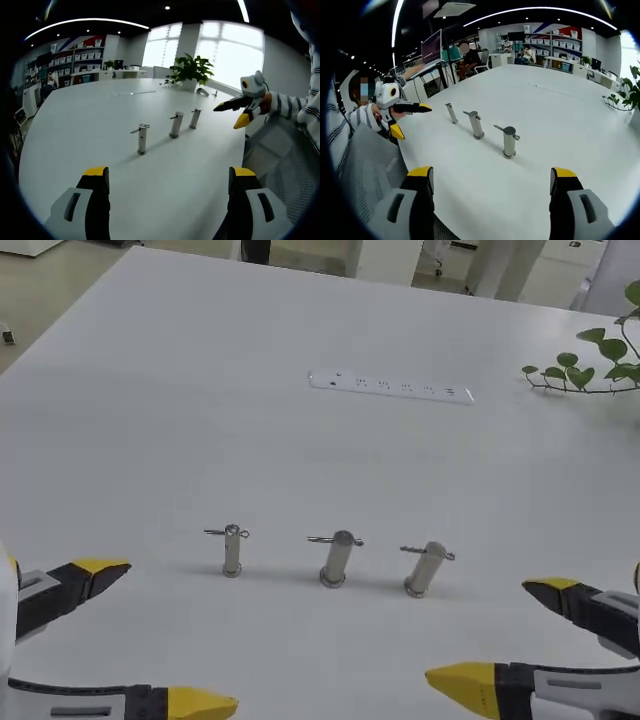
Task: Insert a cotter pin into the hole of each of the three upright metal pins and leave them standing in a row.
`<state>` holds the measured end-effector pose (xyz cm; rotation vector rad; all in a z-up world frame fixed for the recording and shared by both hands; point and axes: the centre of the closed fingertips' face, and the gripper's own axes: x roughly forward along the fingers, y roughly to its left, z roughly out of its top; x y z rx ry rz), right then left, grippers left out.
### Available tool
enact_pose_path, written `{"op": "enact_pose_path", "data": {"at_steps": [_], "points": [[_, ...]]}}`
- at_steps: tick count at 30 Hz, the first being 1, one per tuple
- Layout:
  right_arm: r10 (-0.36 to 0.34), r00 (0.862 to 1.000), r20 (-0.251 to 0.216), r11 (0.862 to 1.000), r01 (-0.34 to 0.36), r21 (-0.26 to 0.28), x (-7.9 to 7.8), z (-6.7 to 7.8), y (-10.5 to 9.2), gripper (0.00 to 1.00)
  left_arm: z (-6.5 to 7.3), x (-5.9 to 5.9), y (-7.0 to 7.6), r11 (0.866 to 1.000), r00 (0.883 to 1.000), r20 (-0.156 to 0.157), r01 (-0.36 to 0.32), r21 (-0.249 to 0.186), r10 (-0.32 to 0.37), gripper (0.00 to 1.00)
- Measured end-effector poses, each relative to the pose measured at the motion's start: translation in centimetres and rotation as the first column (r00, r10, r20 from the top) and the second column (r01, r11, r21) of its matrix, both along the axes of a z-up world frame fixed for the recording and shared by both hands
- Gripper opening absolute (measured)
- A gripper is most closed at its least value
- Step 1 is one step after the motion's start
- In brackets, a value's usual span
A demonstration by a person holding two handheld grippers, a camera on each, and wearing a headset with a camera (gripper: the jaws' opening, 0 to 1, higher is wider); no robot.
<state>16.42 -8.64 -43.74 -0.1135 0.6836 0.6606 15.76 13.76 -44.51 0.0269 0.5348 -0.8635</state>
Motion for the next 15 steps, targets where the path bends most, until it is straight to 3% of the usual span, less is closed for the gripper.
{"op": "enact_pose_path", "data": {"at_steps": [6,15], "points": [[-0.021,1.0,-0.008,0.999,0.021,0.037,-0.1,0.1,0.5,0.98,-0.3,-0.6,-0.2,1.0,1.0,-0.018,0.011,-0.003,-0.011,0.98],[-0.024,1.0,-0.015,0.999,0.025,0.047,-0.2,0.2,0.4,0.98,-0.9,-1.4,-0.1,0.999,0.999,-0.043,0.025,0.023,-0.024,0.98]]}}
